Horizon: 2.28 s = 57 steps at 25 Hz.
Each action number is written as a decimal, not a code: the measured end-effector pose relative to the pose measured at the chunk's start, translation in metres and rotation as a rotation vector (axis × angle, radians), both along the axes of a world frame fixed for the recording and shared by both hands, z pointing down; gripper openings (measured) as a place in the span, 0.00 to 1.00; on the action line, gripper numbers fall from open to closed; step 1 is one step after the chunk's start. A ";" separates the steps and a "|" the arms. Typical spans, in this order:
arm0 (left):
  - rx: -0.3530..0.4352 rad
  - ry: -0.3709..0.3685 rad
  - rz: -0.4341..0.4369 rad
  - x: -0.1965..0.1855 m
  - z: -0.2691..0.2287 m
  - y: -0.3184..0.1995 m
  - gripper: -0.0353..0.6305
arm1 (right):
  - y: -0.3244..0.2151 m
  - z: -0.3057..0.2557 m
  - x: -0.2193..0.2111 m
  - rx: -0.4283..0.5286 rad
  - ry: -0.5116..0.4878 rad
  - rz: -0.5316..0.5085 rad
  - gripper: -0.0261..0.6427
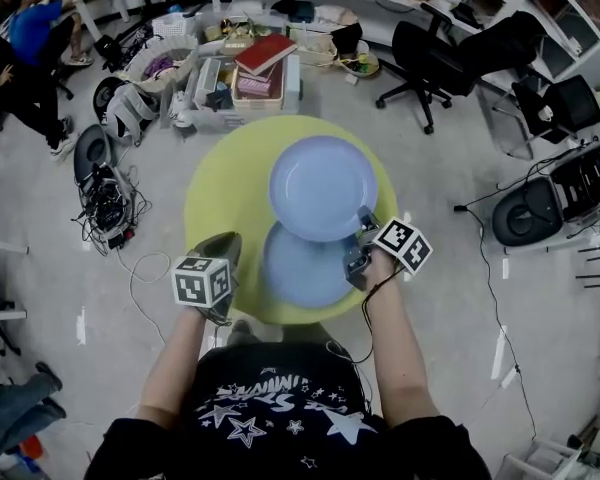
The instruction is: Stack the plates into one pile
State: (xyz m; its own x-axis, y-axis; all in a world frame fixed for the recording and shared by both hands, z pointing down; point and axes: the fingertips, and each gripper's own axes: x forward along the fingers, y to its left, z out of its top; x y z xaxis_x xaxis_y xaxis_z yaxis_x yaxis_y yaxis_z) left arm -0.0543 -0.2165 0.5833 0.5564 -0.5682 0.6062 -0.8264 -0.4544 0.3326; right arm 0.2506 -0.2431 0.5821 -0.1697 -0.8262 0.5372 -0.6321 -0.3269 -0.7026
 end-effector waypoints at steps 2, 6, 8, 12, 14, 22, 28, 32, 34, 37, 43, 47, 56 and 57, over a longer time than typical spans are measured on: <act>-0.004 0.007 0.010 -0.002 0.000 0.005 0.12 | 0.010 -0.003 -0.003 0.003 0.004 0.004 0.09; -0.007 0.010 0.044 -0.002 0.001 0.016 0.12 | 0.038 -0.001 -0.010 -0.009 -0.006 0.001 0.09; -0.010 0.014 0.061 -0.001 0.002 0.021 0.12 | 0.054 0.003 -0.013 -0.023 -0.016 0.007 0.09; -0.019 0.024 0.092 0.001 0.005 0.027 0.12 | 0.081 0.013 -0.021 -0.051 -0.028 0.020 0.10; -0.024 0.025 0.110 0.002 0.008 0.032 0.12 | 0.095 0.018 -0.025 -0.063 -0.037 0.016 0.10; -0.044 0.027 0.162 0.008 0.014 0.049 0.12 | 0.136 0.031 -0.034 -0.091 -0.062 0.025 0.10; -0.059 0.024 0.190 0.012 0.018 0.059 0.12 | 0.156 0.044 -0.036 -0.114 -0.096 0.048 0.10; -0.065 0.023 0.208 0.011 0.019 0.059 0.12 | 0.162 0.053 -0.035 -0.137 -0.115 0.077 0.10; -0.068 0.023 0.214 0.011 0.020 0.060 0.12 | 0.164 0.055 -0.034 -0.144 -0.117 0.090 0.11; -0.074 0.026 0.220 0.010 0.021 0.061 0.12 | 0.163 0.056 -0.033 -0.154 -0.104 0.103 0.11; -0.075 0.027 0.233 0.008 0.022 0.064 0.12 | 0.162 0.061 -0.028 -0.194 -0.059 0.119 0.11; -0.073 0.028 0.237 0.006 0.021 0.062 0.12 | 0.161 0.066 -0.026 -0.216 -0.043 0.113 0.11; -0.071 0.029 0.246 -0.009 0.020 0.069 0.12 | 0.161 0.065 -0.037 -0.206 0.092 0.014 0.16; -0.071 0.030 0.247 -0.012 0.019 0.070 0.12 | 0.160 0.063 -0.041 -0.202 0.114 -0.010 0.22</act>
